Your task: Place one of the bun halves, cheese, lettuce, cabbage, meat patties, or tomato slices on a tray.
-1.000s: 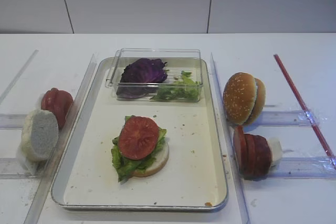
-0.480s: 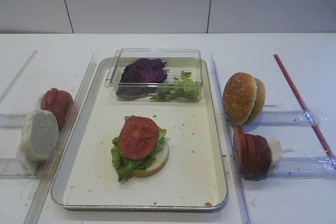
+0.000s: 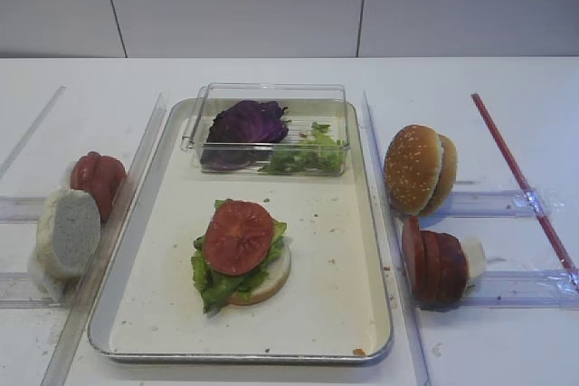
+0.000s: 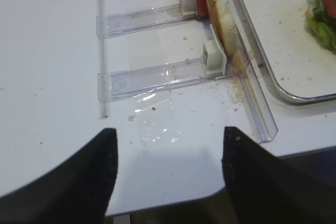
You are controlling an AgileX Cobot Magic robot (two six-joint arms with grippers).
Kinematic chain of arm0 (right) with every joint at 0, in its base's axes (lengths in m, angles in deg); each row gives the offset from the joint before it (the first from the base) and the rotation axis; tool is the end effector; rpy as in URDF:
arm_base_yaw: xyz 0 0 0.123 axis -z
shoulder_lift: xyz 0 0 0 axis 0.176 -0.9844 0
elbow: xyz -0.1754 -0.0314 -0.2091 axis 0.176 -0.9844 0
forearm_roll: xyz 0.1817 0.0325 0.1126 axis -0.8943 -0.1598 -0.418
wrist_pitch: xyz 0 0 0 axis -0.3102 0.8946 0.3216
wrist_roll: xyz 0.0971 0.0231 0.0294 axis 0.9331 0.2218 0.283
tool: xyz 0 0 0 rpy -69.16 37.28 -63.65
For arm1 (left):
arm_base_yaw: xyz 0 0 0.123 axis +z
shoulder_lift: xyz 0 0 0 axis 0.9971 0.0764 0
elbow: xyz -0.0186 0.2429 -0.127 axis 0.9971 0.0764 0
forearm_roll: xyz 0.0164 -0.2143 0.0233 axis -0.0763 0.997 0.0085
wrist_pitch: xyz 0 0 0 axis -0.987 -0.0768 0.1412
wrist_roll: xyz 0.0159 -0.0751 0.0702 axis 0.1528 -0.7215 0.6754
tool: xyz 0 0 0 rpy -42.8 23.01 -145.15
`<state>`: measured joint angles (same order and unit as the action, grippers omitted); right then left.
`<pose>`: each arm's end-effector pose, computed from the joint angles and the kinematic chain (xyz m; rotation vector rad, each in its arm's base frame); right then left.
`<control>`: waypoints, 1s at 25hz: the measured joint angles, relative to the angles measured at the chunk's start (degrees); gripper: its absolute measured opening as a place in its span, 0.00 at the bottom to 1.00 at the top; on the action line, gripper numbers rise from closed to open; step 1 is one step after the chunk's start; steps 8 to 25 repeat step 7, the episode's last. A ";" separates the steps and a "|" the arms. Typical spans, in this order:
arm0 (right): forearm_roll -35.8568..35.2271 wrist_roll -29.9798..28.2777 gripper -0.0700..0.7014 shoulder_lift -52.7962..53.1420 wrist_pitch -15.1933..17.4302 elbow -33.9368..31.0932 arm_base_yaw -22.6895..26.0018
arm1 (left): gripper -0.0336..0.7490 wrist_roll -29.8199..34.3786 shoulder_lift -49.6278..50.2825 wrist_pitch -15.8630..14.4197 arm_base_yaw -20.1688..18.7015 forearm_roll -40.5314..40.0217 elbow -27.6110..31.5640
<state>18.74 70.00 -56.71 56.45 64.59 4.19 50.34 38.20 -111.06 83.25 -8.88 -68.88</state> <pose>-0.0179 0.0014 0.2379 -0.1219 2.1386 0.0985 -0.0143 0.0019 0.2404 0.1106 2.2200 0.0264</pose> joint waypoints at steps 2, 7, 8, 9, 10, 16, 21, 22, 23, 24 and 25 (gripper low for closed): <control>0.00 0.00 0.68 0.00 0.00 0.00 0.00 | 0.55 0.00 0.00 0.00 0.00 0.00 0.00; 0.00 0.00 0.68 0.00 0.00 0.00 0.00 | 0.55 0.00 0.00 0.00 0.00 0.00 0.00; 0.00 0.00 0.68 0.00 0.00 0.00 0.00 | 0.55 0.00 0.00 0.00 0.00 0.00 0.00; 0.00 0.00 0.68 0.00 0.00 0.00 0.00 | 0.55 0.00 0.00 0.00 0.00 0.00 0.00; 0.00 0.00 0.68 0.00 0.00 0.00 0.00 | 0.55 0.00 0.00 0.00 0.00 0.00 0.00; 0.00 0.00 0.68 0.00 0.00 0.00 0.00 | 0.55 0.00 0.00 0.00 0.00 0.00 0.00; 0.00 0.00 0.68 0.00 0.00 0.00 0.00 | 0.55 0.00 0.00 0.00 0.00 0.00 0.00; 0.00 0.00 0.68 0.00 0.00 0.00 0.00 | 0.55 0.00 0.00 0.00 0.00 0.00 0.00; 0.00 0.00 0.68 0.00 0.00 0.00 0.00 | 0.55 0.00 0.00 0.00 0.00 0.00 0.00; 0.00 0.00 0.68 0.00 0.00 0.00 0.00 | 0.55 0.00 0.00 0.00 0.00 0.00 0.00; 0.00 0.00 0.68 0.00 0.00 0.00 0.00 | 0.55 0.00 0.00 0.00 0.00 0.00 0.00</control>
